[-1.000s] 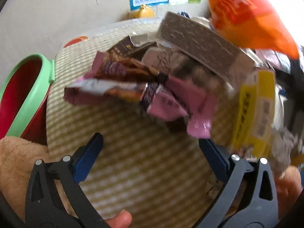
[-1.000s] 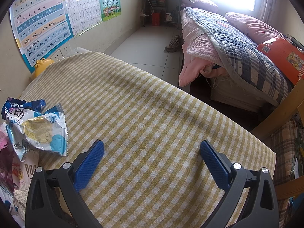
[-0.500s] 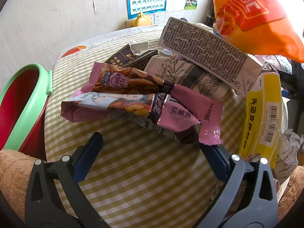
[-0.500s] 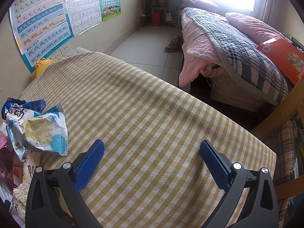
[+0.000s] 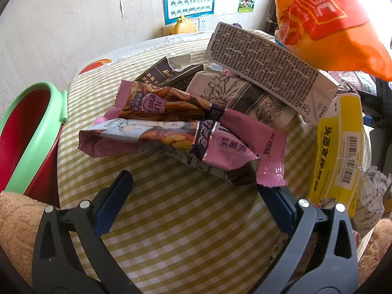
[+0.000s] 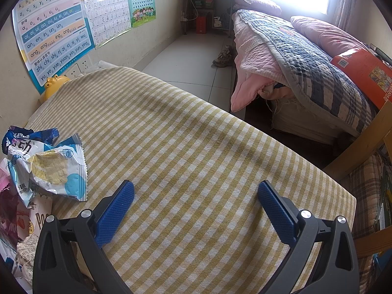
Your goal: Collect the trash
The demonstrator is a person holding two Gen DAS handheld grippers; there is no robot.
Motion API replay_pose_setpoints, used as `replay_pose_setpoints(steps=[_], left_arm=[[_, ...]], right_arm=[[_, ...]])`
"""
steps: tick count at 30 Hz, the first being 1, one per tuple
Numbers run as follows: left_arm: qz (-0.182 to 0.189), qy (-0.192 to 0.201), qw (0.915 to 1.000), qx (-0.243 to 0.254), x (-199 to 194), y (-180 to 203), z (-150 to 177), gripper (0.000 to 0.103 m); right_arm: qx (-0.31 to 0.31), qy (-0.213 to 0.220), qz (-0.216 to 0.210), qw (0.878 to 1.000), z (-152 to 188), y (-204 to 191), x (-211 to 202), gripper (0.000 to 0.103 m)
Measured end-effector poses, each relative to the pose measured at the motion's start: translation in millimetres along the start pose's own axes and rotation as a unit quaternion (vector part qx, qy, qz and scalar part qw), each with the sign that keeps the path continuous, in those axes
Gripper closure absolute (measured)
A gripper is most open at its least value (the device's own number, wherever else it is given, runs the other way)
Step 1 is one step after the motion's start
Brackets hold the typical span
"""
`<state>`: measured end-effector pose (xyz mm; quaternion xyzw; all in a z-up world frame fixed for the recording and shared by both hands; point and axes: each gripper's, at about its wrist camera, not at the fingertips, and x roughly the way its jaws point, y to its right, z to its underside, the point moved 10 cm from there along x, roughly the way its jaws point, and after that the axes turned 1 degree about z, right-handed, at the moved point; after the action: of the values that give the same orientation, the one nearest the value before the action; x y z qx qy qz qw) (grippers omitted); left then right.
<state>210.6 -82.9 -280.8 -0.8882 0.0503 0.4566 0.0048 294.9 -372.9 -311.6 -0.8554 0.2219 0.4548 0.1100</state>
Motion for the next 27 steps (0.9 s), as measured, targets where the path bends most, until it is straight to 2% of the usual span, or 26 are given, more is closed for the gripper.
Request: replay_pose_setpoints(steps=[27], left_arm=[[0.001,0.001,1.0,0.0,-1.0,-1.0,1.3,0.004]], right_arm=[[0.0,0.0,0.0,1.0,-1.5,-0.9,1.8,0.006]])
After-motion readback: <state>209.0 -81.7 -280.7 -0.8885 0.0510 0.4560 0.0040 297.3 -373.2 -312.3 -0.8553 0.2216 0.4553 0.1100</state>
